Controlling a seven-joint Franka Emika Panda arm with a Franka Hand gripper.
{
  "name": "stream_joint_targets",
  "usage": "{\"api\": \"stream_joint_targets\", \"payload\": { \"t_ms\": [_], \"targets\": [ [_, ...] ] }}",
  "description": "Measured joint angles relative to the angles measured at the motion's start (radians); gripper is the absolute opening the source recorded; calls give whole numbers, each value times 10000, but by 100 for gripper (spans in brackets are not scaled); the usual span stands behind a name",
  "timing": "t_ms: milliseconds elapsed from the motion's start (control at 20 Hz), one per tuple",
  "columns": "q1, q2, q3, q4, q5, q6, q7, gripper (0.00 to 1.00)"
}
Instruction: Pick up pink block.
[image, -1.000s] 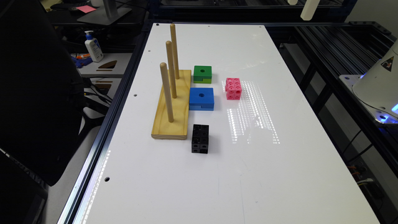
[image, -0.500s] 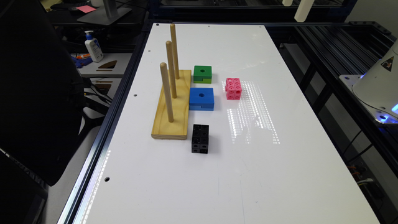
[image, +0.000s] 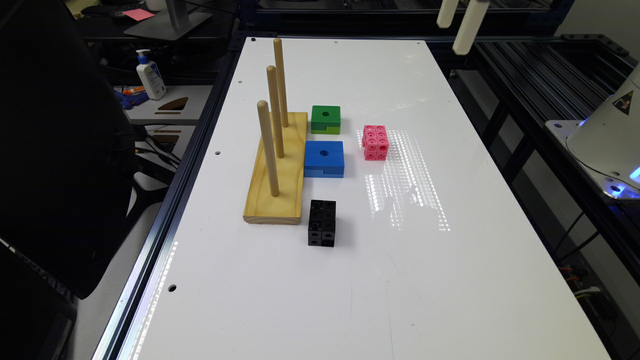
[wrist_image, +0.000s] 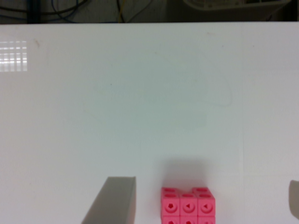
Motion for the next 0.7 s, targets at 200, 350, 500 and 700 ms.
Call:
{"api": "stream_joint_targets", "payload": {
  "t_ms": [200,350,500,700],
  "targets": [
    [0,533,12,45,0,468,0,100],
    [0,546,15,72,0,474,0,100],
    [0,542,18,74,0,474,0,100],
    [0,541,21,75,0,474,0,100]
  ]
}}
